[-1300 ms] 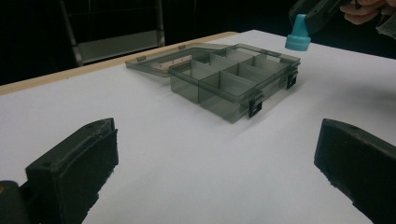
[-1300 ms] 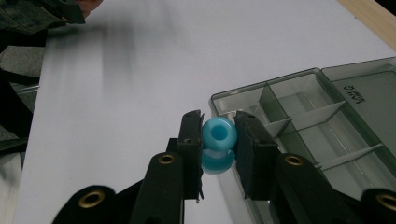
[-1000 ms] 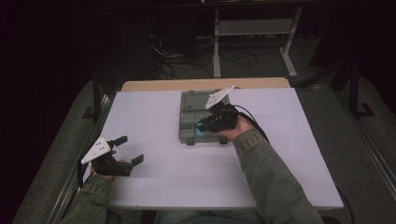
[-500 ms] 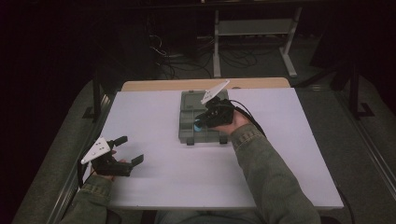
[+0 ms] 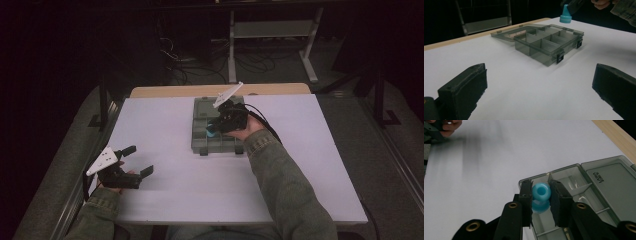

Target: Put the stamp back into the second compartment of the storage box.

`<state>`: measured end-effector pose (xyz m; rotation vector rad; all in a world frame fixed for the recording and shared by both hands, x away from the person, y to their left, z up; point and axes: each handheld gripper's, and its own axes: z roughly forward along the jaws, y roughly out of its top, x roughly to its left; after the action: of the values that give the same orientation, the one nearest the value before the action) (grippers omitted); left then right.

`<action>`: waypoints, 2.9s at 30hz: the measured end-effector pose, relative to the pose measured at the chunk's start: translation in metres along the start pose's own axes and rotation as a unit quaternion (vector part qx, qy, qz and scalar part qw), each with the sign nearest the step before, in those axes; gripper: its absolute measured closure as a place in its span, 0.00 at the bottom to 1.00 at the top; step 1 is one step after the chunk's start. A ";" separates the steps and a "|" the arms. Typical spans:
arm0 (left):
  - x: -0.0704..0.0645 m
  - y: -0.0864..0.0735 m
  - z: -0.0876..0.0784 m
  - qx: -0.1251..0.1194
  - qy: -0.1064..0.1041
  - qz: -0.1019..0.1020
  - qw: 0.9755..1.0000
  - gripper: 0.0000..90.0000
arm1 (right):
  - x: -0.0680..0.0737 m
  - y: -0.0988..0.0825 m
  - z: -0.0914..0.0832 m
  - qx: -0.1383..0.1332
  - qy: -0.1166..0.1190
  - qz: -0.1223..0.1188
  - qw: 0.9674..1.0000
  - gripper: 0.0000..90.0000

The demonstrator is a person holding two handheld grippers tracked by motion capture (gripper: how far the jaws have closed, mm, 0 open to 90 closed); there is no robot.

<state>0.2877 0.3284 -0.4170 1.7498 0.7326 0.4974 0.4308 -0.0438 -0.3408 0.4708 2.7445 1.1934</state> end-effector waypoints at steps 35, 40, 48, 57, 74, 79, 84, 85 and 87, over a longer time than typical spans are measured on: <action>0.001 0.000 0.000 0.002 0.001 0.004 1.000 0.00 | -0.038 0.007 0.012 -0.003 -0.031 0.045 0.999 0.79; 0.001 -0.001 0.001 -0.002 0.001 0.001 1.000 0.00 | -0.046 0.003 0.019 0.002 -0.038 0.051 0.998 0.79; 0.001 0.000 0.000 0.003 0.002 0.004 1.000 0.00 | -0.052 -0.001 0.027 0.005 -0.045 0.072 0.996 0.79; 0.001 0.000 0.000 0.005 0.001 0.005 1.000 0.00 | -0.057 -0.005 0.033 0.004 -0.047 0.084 0.995 0.79; 0.001 -0.001 0.000 0.004 0.000 0.001 1.000 0.00 | -0.052 -0.005 0.017 -0.025 -0.062 0.118 0.991 0.02; 0.000 -0.001 0.001 0.001 -0.001 -0.003 1.000 0.00 | -0.047 -0.007 0.010 -0.032 -0.069 0.124 0.989 0.00; -0.001 -0.001 0.002 -0.004 -0.002 -0.009 1.000 0.00 | -0.046 -0.015 0.004 -0.043 -0.066 0.121 0.990 0.00; -0.001 -0.001 0.002 -0.004 -0.002 -0.009 1.000 0.00 | -0.045 -0.016 0.003 -0.044 -0.066 0.120 0.990 0.00; -0.001 -0.001 0.002 -0.004 -0.002 -0.009 1.000 0.00 | -0.044 -0.018 -0.002 -0.049 -0.063 0.123 0.989 0.00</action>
<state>0.2882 0.3270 -0.4183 1.7355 0.7420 0.4839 0.4681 -0.0710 -0.3539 0.8611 2.5628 1.2939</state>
